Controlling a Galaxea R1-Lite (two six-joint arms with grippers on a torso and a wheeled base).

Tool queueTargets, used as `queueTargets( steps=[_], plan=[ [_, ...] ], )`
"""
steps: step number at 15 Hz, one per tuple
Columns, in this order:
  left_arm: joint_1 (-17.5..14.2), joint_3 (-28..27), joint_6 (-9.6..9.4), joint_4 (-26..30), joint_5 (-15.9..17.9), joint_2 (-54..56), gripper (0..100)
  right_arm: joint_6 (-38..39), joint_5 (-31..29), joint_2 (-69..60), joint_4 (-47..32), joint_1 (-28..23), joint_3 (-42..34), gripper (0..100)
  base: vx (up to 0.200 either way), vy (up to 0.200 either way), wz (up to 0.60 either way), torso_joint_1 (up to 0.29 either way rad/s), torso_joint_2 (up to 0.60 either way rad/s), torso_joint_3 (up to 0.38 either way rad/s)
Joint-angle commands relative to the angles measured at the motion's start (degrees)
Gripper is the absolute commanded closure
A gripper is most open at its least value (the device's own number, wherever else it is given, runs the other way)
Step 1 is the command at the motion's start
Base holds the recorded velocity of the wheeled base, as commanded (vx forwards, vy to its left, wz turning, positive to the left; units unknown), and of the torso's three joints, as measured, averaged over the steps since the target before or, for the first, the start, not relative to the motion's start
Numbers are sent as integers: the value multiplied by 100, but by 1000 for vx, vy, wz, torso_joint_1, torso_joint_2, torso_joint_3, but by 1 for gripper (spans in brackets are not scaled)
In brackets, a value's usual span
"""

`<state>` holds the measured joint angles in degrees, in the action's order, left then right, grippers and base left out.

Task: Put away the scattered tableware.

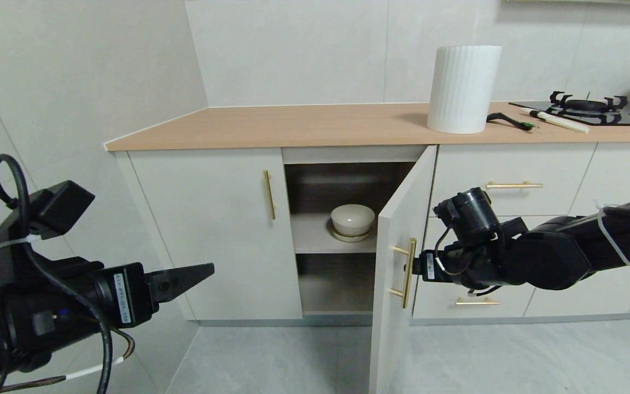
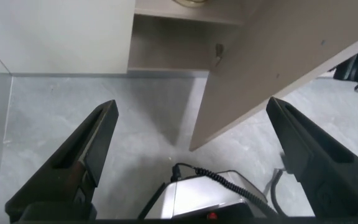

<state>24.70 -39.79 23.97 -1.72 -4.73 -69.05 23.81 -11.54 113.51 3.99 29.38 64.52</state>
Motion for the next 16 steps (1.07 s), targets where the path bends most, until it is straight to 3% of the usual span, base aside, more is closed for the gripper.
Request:
queueTargets(
  steps=[1,4,12,16],
  plan=[
    [0,15,3,-4,-2,-83,0,1,65,93,23,6,87,0,0,0,0,0,0,0],
    [-26,6,3,22,-10,-100,0,10,109,128,58,15,104,0,0,0,0,0,0,0],
    [-26,6,3,31,-10,-109,0,10,109,312,322,182,139,0,200,0,0,1,4,-1],
    [-26,-11,12,-13,-28,-135,0,722,144,761,779,288,482,0,50,0,0,2,-1,1]
  ],
)
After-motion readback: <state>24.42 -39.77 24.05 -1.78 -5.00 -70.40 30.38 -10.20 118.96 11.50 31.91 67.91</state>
